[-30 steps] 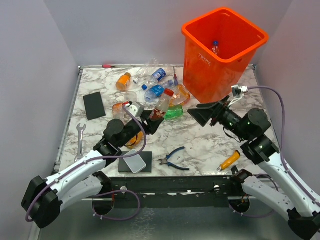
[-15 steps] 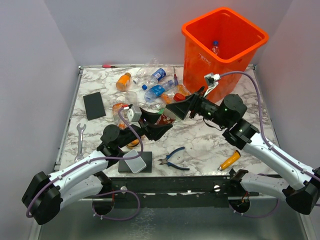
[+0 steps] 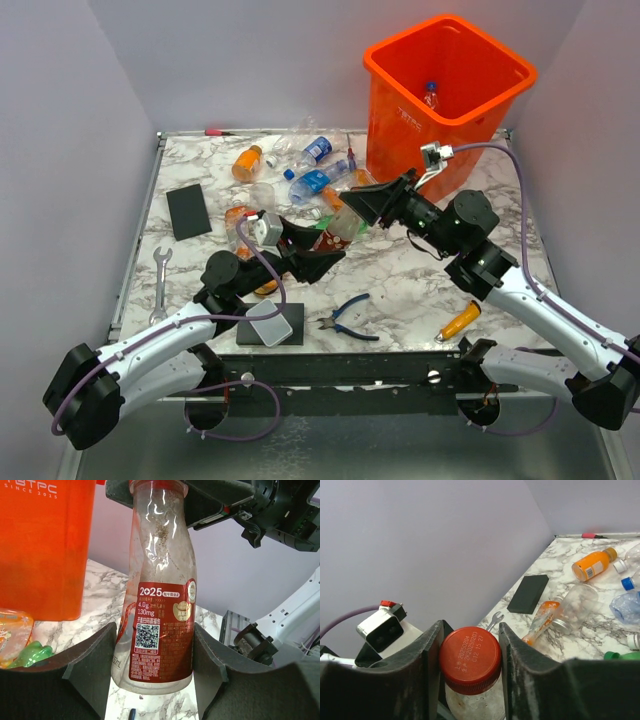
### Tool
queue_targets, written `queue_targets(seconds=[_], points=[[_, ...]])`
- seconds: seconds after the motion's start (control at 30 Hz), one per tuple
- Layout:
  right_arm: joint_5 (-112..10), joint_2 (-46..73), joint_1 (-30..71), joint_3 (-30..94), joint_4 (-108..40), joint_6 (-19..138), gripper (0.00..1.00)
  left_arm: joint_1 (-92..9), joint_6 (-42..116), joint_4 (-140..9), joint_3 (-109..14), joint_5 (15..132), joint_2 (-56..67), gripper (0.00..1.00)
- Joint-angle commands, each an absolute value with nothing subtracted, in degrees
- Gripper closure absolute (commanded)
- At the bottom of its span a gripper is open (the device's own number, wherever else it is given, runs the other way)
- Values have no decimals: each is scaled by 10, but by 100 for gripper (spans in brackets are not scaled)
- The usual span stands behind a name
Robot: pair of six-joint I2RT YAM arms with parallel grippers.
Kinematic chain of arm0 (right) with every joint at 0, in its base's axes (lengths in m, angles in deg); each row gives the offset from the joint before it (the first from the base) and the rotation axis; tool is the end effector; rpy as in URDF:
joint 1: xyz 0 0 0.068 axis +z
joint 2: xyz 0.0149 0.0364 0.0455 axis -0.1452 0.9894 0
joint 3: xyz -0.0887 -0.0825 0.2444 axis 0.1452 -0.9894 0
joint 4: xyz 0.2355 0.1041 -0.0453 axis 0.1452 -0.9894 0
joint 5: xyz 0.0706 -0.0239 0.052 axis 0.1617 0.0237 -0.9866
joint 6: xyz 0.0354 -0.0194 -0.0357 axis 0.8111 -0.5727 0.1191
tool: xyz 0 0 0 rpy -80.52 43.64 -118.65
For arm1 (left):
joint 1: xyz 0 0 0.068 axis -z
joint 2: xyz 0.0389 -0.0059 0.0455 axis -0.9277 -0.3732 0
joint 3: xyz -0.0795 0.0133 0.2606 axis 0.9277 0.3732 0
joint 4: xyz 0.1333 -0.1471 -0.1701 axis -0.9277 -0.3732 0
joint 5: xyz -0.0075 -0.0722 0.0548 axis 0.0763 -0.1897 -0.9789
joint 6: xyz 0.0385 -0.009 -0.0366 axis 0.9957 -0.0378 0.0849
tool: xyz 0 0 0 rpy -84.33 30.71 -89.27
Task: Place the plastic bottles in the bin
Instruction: Place the plastic bottle in the trash bin.
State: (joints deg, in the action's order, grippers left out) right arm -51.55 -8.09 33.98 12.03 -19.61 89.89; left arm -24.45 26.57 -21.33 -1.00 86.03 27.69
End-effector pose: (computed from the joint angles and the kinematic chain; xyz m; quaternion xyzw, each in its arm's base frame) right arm 0.1761 0.1675 0.4030 -0.0830 0.6387 0.5256 0.5557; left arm 0.1420 -0.1527 0.3002 0.2507 0.5324 -0.5207 0.6185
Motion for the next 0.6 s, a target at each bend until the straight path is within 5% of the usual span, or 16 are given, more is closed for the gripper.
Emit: queue_targets(seconds=[0.0, 0.1, 0.17, 0.33, 0.57], points=[[-506, -83, 344, 108, -196, 895, 68, -241, 272, -197, -4, 855, 288, 62], [-512, -83, 344, 112, -209, 889, 88, -241, 276, -208, -4, 842, 291, 21], [-520, -78, 344, 125, -234, 882, 99, -240, 280, -214, -5, 843, 293, 12], [-556, -57, 345, 159, -278, 872, 100, -236, 288, -234, -15, 865, 280, 12], [-594, -35, 351, 192, -288, 880, 100, -223, 299, -268, -37, 907, 251, 32]])
